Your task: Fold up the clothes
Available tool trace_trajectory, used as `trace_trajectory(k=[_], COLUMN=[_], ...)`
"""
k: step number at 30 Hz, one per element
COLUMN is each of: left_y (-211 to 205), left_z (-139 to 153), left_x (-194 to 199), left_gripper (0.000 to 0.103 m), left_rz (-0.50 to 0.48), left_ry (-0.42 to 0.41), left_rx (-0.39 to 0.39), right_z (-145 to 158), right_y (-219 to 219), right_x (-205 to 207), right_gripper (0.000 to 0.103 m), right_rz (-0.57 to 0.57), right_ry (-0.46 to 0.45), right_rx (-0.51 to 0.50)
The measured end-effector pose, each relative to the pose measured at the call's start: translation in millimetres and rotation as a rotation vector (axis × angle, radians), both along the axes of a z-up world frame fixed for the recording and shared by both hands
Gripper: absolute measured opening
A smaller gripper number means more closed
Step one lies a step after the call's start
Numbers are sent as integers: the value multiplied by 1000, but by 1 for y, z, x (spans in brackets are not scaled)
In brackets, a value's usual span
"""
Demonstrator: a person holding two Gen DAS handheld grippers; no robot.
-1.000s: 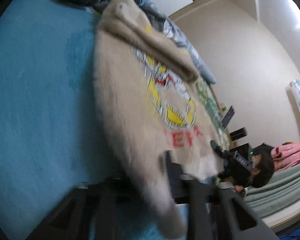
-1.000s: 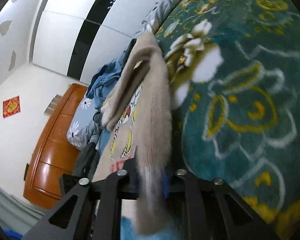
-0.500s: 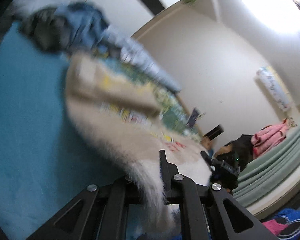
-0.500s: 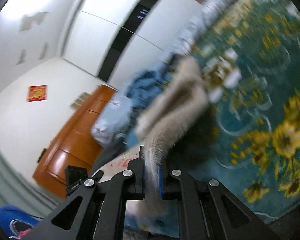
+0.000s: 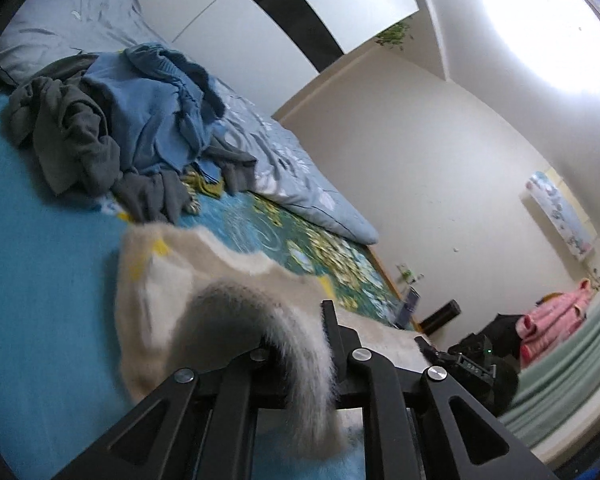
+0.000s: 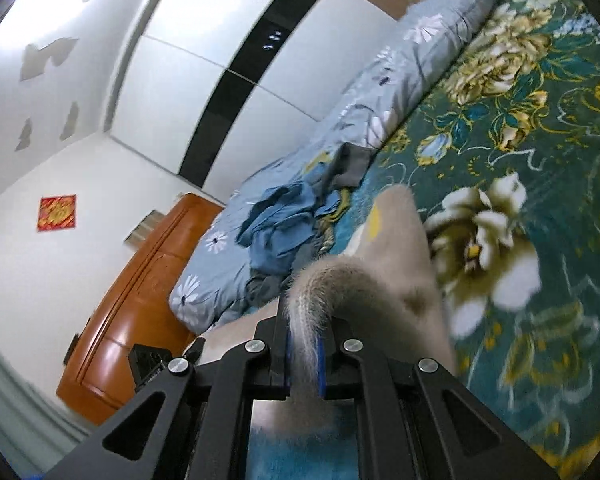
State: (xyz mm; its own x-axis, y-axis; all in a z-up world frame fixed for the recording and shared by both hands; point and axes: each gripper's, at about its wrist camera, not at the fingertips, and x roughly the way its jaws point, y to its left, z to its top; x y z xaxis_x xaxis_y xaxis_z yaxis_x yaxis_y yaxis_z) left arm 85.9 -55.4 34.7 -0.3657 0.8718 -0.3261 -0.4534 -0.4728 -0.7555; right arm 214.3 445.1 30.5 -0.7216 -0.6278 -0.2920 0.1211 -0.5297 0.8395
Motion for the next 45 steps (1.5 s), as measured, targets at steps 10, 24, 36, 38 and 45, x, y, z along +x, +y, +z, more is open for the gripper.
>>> trace_trajectory(k=[10,24,36,38,45], left_y=[15,2,16,20,19], left_z=[-57,-51,-74,-73,-76], left_x=[-66,-59,-53,-51,-49], left_gripper=[16,65,64,55,26], left_rz=[92,204,173,175,205], left_ry=[-158,-69,-57,-41,-36], left_rx=[15,-63,-214,-233,-293], right_z=[-31,-18,-46,-53,-43], right_y=[-4,-1,27,17,1], right_x=[-91,-97,-82,-80,-76], right_gripper=[12,46,50,50,31], right_rz=[12,46,-26,4,-31], right_ry=[-165,-89,-171,-191,-129], right_rx=[42,-11,7,23,86])
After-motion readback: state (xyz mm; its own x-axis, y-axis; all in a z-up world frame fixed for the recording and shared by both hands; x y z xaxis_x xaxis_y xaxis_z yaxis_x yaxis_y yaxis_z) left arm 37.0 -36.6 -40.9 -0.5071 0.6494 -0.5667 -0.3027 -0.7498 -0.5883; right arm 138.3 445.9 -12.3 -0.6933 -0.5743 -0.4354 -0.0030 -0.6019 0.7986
